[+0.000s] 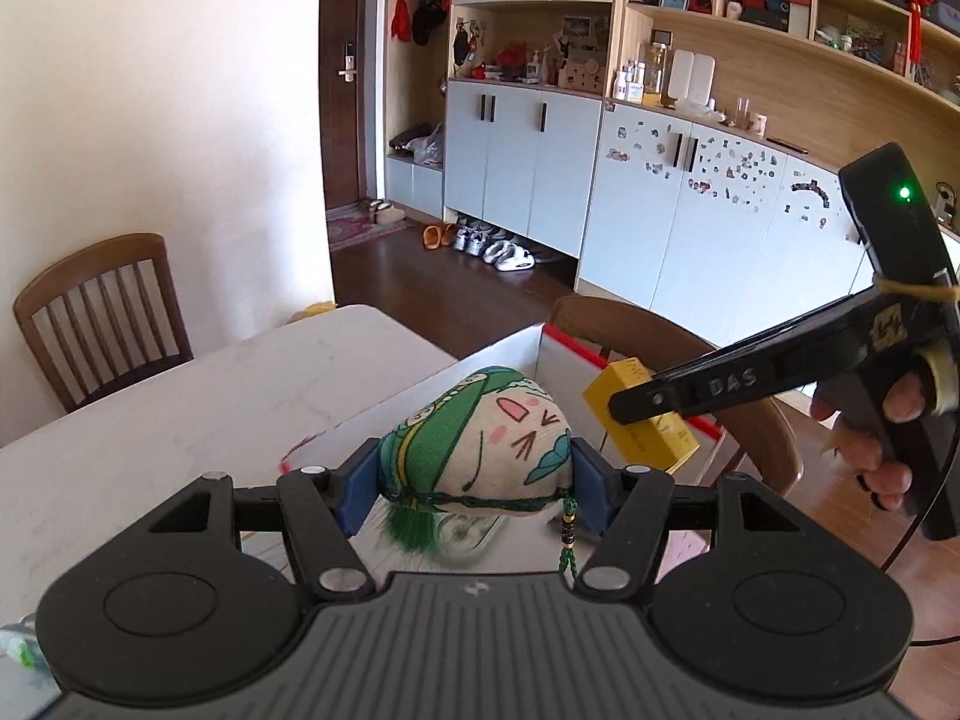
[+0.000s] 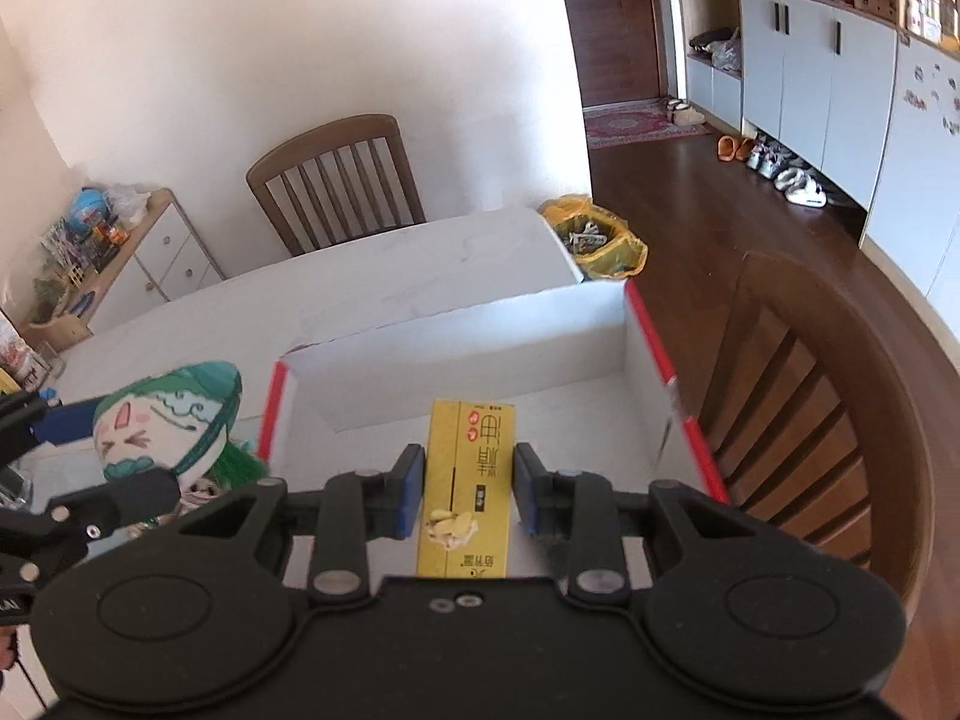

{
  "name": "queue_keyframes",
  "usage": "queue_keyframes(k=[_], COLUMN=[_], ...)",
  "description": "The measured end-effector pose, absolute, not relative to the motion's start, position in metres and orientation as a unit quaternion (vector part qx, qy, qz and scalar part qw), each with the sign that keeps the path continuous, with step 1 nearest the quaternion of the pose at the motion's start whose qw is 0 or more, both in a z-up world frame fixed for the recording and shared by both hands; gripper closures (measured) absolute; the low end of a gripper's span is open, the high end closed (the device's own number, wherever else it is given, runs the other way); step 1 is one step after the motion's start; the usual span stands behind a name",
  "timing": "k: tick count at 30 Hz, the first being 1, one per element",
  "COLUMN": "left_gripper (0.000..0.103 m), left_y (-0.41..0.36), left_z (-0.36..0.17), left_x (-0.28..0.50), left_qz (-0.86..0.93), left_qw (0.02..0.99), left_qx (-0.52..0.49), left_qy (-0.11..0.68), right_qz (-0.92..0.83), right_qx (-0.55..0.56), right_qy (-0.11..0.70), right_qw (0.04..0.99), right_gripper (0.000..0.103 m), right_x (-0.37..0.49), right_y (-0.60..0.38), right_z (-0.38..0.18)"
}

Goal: Organize objects
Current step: 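Carry the plush doll and yellow box into the shoebox with both tools, then release the plush doll from left tool while right tool releases the yellow box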

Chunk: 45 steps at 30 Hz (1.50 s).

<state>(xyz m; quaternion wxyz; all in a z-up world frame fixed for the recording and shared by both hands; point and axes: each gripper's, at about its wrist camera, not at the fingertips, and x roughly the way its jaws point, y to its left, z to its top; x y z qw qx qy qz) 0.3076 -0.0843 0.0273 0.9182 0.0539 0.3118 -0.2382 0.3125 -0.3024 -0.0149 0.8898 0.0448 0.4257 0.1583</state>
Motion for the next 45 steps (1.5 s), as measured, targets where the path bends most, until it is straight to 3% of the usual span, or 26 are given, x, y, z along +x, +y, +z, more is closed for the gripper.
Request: queue_keyframes(k=[27,45], left_gripper=[0.038,0.036], left_y=[-0.151,-0.154], left_z=[-0.083,-0.113], left_x=[0.373,0.407], left_qz=[-0.220,-0.198], left_qw=[0.861,0.814], left_qx=[0.079,0.079], left_qy=[0.453,0.540], right_qz=[0.169,0.167], right_qx=[-0.036,-0.057], right_qy=[0.505,0.554], right_qw=[0.846,0.814], right_gripper=[0.073,0.073], right_x=[0.398,0.412], right_y=[-0.292,-0.279], right_z=[-0.102,-0.126])
